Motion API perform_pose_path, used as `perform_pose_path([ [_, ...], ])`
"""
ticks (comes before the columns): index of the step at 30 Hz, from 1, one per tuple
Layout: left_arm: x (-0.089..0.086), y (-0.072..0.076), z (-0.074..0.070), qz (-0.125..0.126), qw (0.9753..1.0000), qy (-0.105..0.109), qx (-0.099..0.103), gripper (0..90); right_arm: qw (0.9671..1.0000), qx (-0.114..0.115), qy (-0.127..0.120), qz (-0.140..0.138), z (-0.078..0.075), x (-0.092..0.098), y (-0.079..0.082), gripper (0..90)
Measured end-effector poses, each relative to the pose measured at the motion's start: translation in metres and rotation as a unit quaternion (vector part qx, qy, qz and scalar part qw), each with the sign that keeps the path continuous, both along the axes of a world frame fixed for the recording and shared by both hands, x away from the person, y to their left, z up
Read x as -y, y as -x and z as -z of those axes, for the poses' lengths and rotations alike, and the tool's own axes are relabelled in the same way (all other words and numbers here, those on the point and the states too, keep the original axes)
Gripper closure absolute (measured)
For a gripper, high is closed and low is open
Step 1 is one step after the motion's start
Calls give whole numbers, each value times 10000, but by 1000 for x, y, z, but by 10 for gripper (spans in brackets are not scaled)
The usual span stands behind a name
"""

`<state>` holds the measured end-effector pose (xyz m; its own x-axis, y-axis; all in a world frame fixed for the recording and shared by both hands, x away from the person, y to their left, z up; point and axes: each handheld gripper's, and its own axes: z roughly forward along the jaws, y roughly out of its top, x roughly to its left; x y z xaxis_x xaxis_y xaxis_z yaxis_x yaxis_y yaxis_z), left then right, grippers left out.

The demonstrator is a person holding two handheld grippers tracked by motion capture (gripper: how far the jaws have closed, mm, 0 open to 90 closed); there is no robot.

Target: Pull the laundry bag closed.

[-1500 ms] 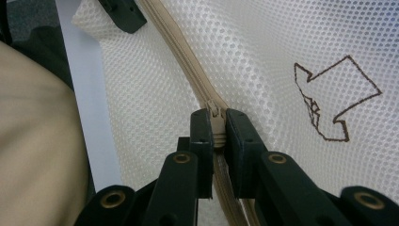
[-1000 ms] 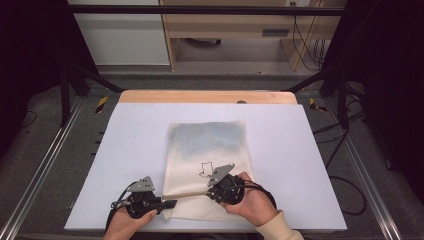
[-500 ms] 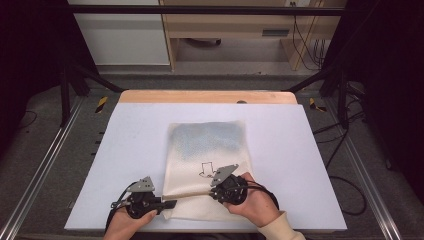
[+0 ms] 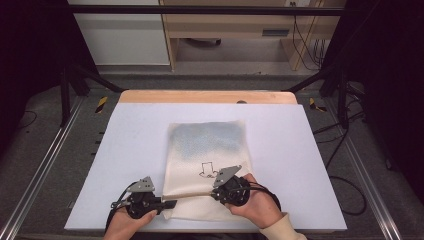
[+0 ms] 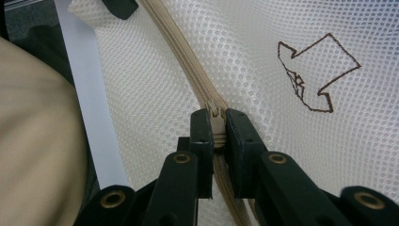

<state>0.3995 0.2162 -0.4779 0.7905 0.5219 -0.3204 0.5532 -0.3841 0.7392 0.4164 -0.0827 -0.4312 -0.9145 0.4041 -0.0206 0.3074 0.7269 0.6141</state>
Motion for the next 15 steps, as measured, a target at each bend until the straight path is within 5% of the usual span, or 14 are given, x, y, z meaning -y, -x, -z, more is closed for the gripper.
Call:
perform_pose_path([
  [15,0,0,0,4,10000,2,10,845,10000,-6,-10,83,1,7,1,820],
])
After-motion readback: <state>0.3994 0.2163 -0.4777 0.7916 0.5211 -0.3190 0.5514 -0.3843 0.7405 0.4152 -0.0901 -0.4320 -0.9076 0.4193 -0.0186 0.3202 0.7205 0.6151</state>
